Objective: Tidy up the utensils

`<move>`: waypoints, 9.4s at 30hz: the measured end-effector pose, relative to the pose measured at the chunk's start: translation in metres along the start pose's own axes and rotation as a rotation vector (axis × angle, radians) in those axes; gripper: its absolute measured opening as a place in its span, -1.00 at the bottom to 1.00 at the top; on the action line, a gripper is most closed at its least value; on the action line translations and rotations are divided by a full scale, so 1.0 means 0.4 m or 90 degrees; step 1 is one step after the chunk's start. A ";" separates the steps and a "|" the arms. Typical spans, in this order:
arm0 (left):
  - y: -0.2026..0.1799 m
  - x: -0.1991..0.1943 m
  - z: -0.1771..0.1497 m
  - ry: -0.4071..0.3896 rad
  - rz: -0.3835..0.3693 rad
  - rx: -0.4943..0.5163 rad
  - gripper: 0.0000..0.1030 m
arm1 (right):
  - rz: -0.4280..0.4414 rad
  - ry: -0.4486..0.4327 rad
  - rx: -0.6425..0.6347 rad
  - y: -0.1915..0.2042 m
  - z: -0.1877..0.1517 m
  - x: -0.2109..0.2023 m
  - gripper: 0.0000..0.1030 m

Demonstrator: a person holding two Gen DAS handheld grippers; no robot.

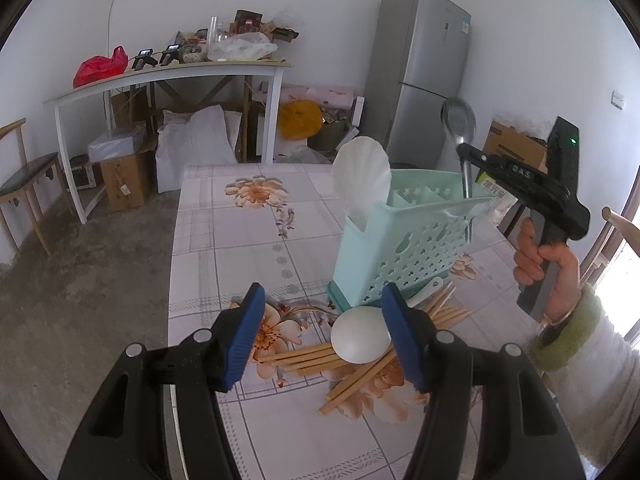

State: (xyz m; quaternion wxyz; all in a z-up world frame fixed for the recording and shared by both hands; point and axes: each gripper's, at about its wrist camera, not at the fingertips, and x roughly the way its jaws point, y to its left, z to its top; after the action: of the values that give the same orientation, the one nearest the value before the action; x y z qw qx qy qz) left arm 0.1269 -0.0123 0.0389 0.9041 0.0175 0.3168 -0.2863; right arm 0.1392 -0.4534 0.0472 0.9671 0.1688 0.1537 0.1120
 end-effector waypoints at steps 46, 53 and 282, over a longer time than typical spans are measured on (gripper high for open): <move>-0.030 0.006 -0.043 0.011 -0.050 -0.044 0.14 | -0.045 0.036 -0.045 0.103 -0.049 -0.176 -0.24; -0.044 0.016 -0.056 0.014 -0.051 -0.045 0.14 | -0.043 0.041 -0.077 0.140 -0.072 -0.186 -0.36; -0.139 0.033 0.051 -0.033 0.054 0.065 0.51 | -0.082 0.018 -0.058 0.159 -0.202 -0.159 -1.00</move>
State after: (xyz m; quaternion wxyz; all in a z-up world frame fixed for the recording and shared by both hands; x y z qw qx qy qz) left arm 0.1172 -0.0699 0.0557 0.9213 0.0696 0.2771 -0.2638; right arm 0.0425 -0.3887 0.0141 0.9767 0.1130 0.1727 0.0590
